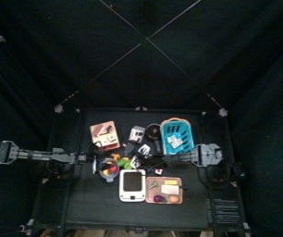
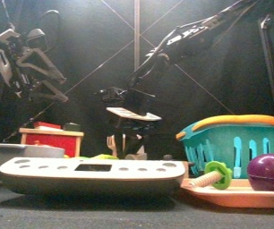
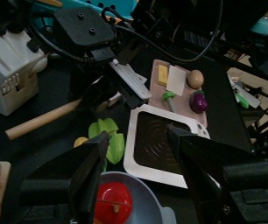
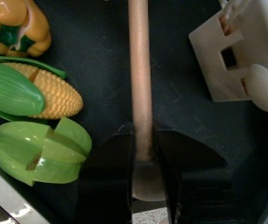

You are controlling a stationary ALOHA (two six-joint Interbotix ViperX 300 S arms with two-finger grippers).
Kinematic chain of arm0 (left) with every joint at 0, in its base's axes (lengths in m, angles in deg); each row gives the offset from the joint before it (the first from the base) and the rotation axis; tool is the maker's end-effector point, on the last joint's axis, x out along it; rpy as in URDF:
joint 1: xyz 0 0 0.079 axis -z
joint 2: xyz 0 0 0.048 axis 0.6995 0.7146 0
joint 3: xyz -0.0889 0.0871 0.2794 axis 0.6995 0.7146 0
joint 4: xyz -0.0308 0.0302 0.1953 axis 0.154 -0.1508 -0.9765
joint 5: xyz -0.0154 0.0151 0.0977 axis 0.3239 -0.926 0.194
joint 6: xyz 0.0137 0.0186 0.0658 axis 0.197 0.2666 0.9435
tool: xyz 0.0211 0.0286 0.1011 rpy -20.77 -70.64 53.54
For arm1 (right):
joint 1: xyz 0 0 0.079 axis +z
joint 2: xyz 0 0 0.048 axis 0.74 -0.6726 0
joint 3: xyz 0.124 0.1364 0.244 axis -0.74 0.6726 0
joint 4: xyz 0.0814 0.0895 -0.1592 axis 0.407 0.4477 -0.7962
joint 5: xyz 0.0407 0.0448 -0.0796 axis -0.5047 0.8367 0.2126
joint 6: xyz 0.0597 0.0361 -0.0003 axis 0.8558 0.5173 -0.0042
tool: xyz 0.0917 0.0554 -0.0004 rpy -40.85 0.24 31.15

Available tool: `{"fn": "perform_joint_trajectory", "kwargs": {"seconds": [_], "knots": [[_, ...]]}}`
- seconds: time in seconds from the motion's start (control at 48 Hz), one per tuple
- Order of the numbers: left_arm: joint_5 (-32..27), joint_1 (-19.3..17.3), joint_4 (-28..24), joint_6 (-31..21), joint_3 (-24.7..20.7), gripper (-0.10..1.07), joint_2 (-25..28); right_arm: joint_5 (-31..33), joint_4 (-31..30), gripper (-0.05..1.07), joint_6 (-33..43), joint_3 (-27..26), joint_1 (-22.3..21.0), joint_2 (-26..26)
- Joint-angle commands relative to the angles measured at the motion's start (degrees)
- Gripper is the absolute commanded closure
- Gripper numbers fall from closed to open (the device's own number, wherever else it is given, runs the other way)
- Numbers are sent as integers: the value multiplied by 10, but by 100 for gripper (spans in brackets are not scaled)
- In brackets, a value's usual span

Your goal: Place hammer in basket

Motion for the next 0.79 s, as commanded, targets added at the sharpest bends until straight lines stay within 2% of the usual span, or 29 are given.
{"fn": "perform_joint_trajectory", "kwargs": {"seconds": [0.0, 0.125, 0.312, 0.417, 0.625, 0.771], "knots": [[3, 0, 0, 0, -7, 7, 0, -1, 15, 58, 0, -18, 7, 37], [4, -1, -1, 0, -9, 7, 0, 17, 29, 58, 1, -27, 33, 49], [3, -1, -1, 0, -6, 7, 0, 108, 38, 58, 2, -60, 74, 63], [3, -1, 0, -1, -6, 7, 0, 127, 54, 58, 3, -72, 91, 64], [3, -1, 0, -1, -5, 7, 0, 160, 82, 58, 11, -74, 134, 83], [1, -1, 0, -2, -4, 7, 0, 205, 62, 58, 69, -57, 163, 119]]}}
